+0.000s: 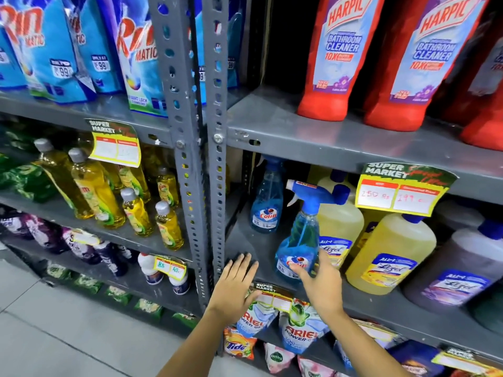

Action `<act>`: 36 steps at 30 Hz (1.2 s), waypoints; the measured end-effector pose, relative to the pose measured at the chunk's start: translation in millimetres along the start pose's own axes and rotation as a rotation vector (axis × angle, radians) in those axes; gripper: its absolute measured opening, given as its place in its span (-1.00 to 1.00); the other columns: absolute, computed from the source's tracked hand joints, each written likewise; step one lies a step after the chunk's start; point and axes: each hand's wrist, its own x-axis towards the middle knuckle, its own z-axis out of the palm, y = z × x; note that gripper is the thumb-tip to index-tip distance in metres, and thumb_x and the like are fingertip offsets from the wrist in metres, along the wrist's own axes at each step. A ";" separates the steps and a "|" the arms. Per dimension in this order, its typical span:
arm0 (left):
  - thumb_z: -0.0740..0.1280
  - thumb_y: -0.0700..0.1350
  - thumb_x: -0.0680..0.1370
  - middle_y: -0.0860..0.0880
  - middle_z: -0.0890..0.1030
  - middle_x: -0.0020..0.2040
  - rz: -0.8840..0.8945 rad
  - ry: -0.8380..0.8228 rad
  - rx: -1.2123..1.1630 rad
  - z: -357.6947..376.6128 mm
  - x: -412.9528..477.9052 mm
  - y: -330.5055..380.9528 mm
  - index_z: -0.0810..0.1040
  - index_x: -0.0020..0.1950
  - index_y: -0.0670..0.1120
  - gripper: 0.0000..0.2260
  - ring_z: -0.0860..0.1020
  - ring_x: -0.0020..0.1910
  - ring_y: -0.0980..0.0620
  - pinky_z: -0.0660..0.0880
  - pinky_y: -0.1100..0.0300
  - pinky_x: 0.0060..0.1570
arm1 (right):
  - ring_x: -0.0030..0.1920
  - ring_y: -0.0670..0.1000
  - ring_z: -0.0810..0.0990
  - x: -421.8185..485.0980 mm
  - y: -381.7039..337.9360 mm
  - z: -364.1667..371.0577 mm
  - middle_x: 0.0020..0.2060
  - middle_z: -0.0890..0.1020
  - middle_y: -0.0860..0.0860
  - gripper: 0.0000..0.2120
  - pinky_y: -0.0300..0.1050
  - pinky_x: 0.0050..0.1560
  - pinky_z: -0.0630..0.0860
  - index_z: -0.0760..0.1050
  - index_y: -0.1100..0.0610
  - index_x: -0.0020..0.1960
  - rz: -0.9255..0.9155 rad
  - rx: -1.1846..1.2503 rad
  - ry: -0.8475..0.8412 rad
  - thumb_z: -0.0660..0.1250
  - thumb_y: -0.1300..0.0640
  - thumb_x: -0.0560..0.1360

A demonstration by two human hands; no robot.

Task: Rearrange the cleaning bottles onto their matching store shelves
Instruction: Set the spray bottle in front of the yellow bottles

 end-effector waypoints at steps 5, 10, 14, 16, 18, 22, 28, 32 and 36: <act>-0.17 0.31 0.59 -0.10 -0.13 0.59 0.007 -0.009 0.048 2.4 -0.2 1.4 -0.13 0.58 -0.05 -0.33 -0.19 0.55 -0.08 -0.30 -0.10 0.47 | -0.03 0.09 0.68 6.9 -18.3 17.2 0.01 0.69 0.10 -0.51 -0.22 -0.19 0.47 0.41 0.17 0.20 -0.031 -0.035 0.002 0.51 -0.01 0.41; -0.15 0.31 0.59 -0.12 -0.12 0.59 -0.005 -0.010 0.079 2.0 -0.6 4.2 -0.15 0.57 -0.07 -0.33 -0.19 0.55 -0.11 -0.26 -0.11 0.50 | 0.00 0.17 0.67 22.1 -40.9 36.7 0.03 0.68 0.16 -0.50 -0.10 -0.19 0.55 0.38 0.20 0.21 -0.040 -0.089 -0.017 0.48 -0.03 0.43; -0.15 0.32 0.60 -0.12 -0.12 0.60 -0.012 -0.024 0.103 1.9 -0.1 3.9 -0.19 0.57 -0.07 -0.32 -0.19 0.56 -0.09 -0.22 -0.08 0.52 | 0.08 0.18 0.66 38.6 -51.5 48.4 0.08 0.67 0.16 -0.51 -0.07 -0.07 0.59 0.38 0.19 0.20 -0.028 -0.034 -0.063 0.50 0.02 0.42; -0.18 0.33 0.59 -0.12 -0.12 0.60 -0.007 -0.027 0.103 1.3 -0.6 3.8 -0.20 0.57 -0.07 -0.31 -0.19 0.56 -0.09 -0.19 -0.08 0.52 | 0.09 0.13 0.66 44.4 -51.6 50.9 0.10 0.67 0.13 -0.53 -0.11 -0.05 0.57 0.39 0.17 0.20 -0.038 0.021 -0.100 0.52 0.05 0.41; -0.20 0.33 0.58 -0.12 -0.14 0.60 -0.001 -0.027 0.097 0.9 -1.4 3.7 -0.20 0.57 -0.07 -0.31 -0.20 0.55 -0.08 -0.18 -0.08 0.52 | 0.08 0.10 0.67 48.7 -49.7 51.2 0.10 0.67 0.10 -0.55 -0.09 -0.01 0.60 0.39 0.14 0.18 -0.048 0.055 -0.143 0.52 0.06 0.41; -0.23 0.34 0.57 -0.12 -0.14 0.60 -0.006 -0.024 0.096 1.8 -0.2 4.8 -0.20 0.57 -0.07 -0.30 -0.21 0.55 -0.09 -0.21 -0.08 0.52 | 0.06 0.06 0.67 54.8 -45.7 48.4 0.10 0.68 0.07 -0.56 0.00 0.03 0.62 0.37 0.10 0.17 -0.062 0.071 -0.195 0.51 0.05 0.42; -0.25 0.35 0.56 -0.12 -0.10 0.60 -0.016 -0.009 0.092 4.0 -0.7 6.2 -0.14 0.57 -0.08 -0.28 -0.19 0.56 -0.09 -0.26 -0.08 0.51 | 0.09 0.08 0.66 56.2 -44.6 49.9 0.12 0.67 0.08 -0.54 0.05 0.05 0.62 0.37 0.10 0.22 -0.051 0.061 -0.221 0.49 0.03 0.44; -0.23 0.36 0.56 -0.13 -0.07 0.60 -0.017 -0.009 0.095 3.6 -0.1 6.7 -0.12 0.57 -0.08 -0.28 -0.17 0.56 -0.10 -0.27 -0.11 0.50 | 0.12 0.09 0.66 50.3 -45.8 54.9 0.15 0.66 0.08 -0.53 0.05 0.07 0.62 0.37 0.11 0.26 -0.049 0.054 -0.177 0.47 0.05 0.46; -0.19 0.36 0.57 -0.14 -0.04 0.59 -0.018 -0.008 0.105 4.1 0.0 6.9 -0.09 0.57 -0.10 -0.28 -0.14 0.56 -0.12 -0.23 -0.15 0.50 | 0.14 0.11 0.65 47.5 -49.1 58.8 0.16 0.66 0.10 -0.54 0.06 0.07 0.62 0.38 0.13 0.26 -0.037 0.054 -0.144 0.47 0.06 0.46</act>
